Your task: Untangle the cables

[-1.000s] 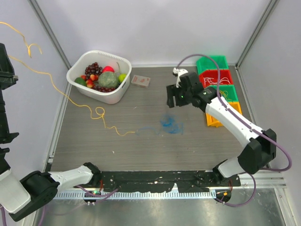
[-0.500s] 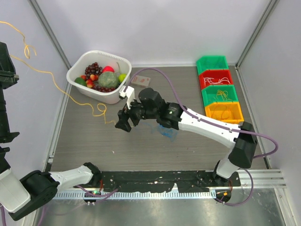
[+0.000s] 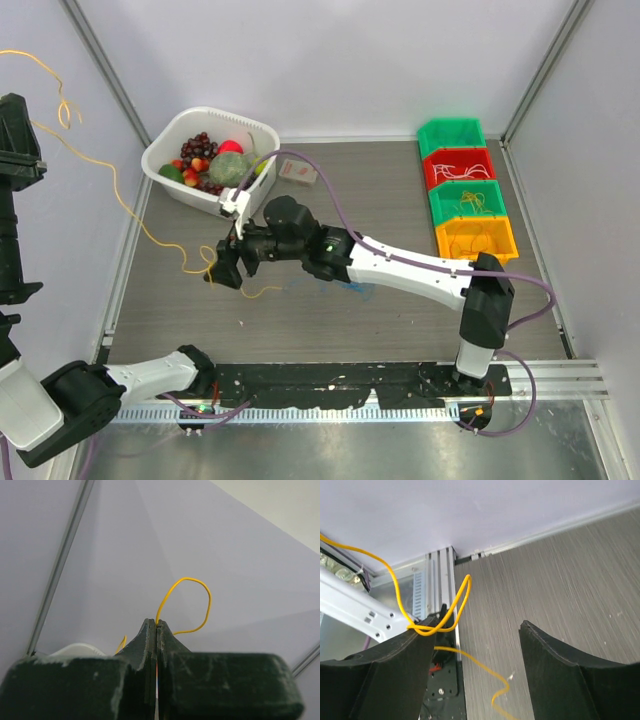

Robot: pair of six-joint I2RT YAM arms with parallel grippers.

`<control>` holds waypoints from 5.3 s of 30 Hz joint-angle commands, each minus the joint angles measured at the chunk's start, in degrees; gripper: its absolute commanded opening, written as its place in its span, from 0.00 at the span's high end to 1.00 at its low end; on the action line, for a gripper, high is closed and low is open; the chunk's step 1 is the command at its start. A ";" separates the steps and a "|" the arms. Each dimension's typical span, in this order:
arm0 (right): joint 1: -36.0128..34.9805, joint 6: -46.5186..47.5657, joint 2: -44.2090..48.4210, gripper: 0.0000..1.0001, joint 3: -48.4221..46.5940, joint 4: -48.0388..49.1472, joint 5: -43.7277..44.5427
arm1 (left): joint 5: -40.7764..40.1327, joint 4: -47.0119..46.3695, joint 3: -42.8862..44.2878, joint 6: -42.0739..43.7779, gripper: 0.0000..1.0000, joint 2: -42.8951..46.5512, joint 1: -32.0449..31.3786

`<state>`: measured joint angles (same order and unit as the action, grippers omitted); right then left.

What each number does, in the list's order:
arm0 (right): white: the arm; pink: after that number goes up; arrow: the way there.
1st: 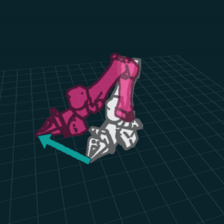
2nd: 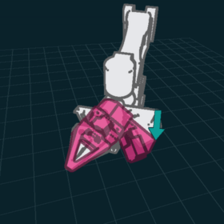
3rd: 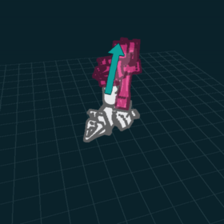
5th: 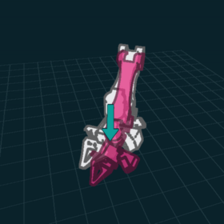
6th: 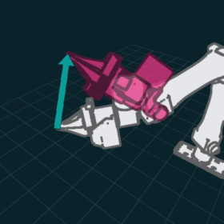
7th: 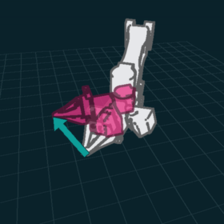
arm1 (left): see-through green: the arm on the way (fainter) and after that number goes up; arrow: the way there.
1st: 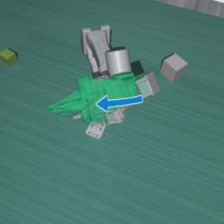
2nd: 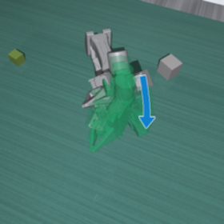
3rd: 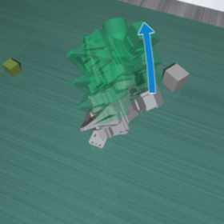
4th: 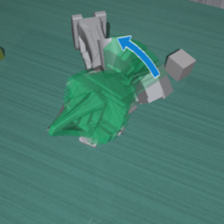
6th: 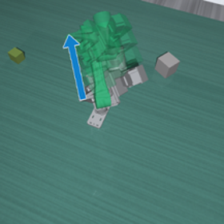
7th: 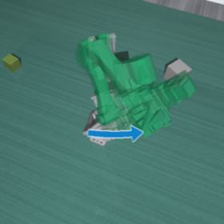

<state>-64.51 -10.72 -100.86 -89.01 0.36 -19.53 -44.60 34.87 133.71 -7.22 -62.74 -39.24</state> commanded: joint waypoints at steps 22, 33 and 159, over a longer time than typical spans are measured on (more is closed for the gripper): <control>10.72 -5.98 13.54 0.22 -11.76 -12.59 3.79 | 8.38 3.36 -25.80 -20.20 1.00 2.98 -0.66; 6.68 -13.70 16.84 0.16 14.30 4.91 12.02 | 15.67 4.24 -10.59 -22.48 1.00 -5.54 -0.66; 66.00 -2.02 19.64 0.99 8.24 -2.91 48.71 | 63.76 -12.20 -74.73 -3.24 0.34 -10.56 3.03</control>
<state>0.01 -8.97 -83.29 -81.97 -5.61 30.70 17.91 20.82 56.77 -13.21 -73.56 -37.28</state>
